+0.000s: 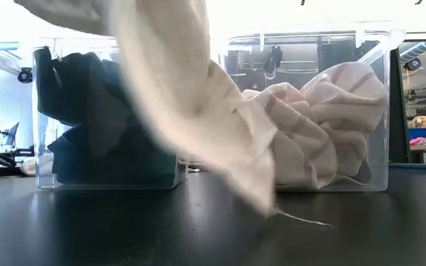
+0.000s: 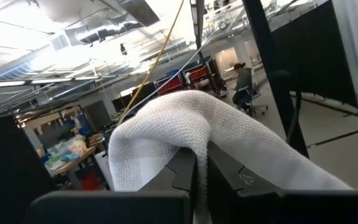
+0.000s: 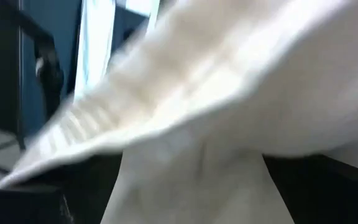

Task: Sort towels by color in basket
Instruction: Put the bottom white towel into the right transparent bin

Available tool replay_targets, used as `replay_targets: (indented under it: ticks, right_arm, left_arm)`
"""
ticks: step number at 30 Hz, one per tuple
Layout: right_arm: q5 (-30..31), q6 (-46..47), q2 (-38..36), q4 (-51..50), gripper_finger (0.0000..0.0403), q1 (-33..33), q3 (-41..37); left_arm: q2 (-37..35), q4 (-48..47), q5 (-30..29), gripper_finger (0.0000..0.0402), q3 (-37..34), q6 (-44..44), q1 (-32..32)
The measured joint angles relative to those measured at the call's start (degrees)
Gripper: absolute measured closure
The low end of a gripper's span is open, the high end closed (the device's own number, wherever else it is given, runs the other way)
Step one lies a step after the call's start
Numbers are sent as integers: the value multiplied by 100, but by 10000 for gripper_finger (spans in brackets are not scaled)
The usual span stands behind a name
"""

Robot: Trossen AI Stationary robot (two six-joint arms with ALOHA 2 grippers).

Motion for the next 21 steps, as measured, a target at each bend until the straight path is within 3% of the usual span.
replay_targets:
  ticks: [3, 7, 11, 15, 21]
  right_arm:
    - [-313, 7, 0, 393, 26, 8, 38]
    - [-289, 110, 8, 824, 30, -22, 38]
    - [162, 72, 11, 943, 67, -49, 38]
    - [617, 9, 11, 945, 151, -106, 37]
    - [1236, -312, 11, 945, 338, -193, 93]
  left_arm:
    - [62, -32, 1, 397, -21, -12, 85]
    - [152, -28, -1, 396, -23, -73, 216]
    - [230, -26, -3, 396, -23, -169, 324]
    - [240, -34, 135, 396, -33, -318, 363]
    - [229, -81, 322, 395, -34, -614, 374]
